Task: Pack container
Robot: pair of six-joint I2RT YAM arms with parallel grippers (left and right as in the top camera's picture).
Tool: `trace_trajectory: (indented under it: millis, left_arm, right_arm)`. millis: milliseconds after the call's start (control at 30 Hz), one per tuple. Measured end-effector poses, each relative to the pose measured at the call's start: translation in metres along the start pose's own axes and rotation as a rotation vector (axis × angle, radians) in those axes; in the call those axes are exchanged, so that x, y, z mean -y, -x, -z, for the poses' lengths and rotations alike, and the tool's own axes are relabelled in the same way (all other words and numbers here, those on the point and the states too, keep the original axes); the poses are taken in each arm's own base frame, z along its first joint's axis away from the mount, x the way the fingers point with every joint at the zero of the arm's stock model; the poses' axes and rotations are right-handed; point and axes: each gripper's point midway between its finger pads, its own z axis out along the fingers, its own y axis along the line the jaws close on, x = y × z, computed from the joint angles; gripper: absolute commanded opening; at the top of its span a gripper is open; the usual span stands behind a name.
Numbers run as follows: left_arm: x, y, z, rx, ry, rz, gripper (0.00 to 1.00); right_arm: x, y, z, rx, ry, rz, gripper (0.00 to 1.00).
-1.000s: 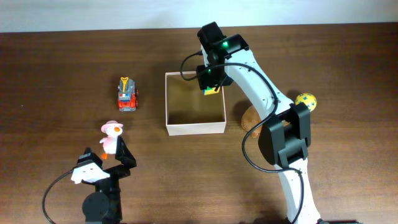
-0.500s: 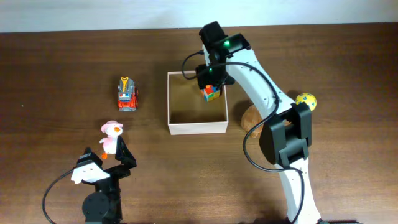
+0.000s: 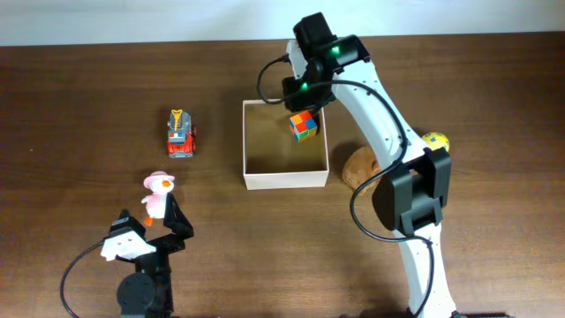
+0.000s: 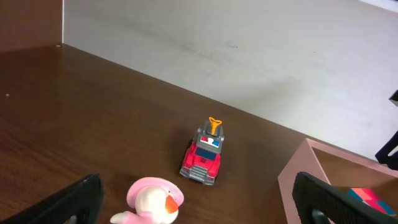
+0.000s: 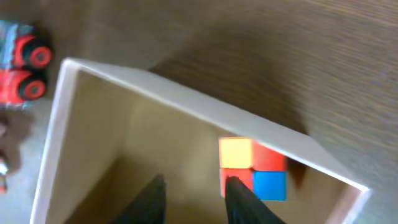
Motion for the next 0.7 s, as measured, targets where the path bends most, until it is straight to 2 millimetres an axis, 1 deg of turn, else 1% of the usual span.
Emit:
trace_trajectory:
  millis: [33,100,200,367,567,700]
  left_arm:
    - [0.0,0.0,0.0,0.0,0.0,0.0,0.99]
    - [0.0,0.0,0.0,0.0,0.0,0.0,0.99]
    - [0.0,0.0,0.0,0.0,0.0,0.0,0.99]
    - [0.0,0.0,0.0,0.0,0.0,0.0,0.99]
    - [0.0,0.0,0.0,0.0,0.0,0.0,0.99]
    - [0.0,0.0,0.0,0.0,0.0,0.0,0.99]
  right_arm:
    - [-0.004,-0.001,0.0,-0.004,0.011,0.022,0.32]
    - [-0.01,-0.002,-0.001,-0.006,0.026,0.065,0.26]
    - [-0.022,-0.004,-0.004,-0.011,0.045,0.14,0.21]
    - [-0.036,-0.007,-0.006,-0.015,0.058,0.242,0.19]
    - [-0.037,-0.008,-0.01,-0.022,0.059,0.292,0.18]
    - [-0.032,-0.014,-0.028,-0.056,0.06,0.302,0.18]
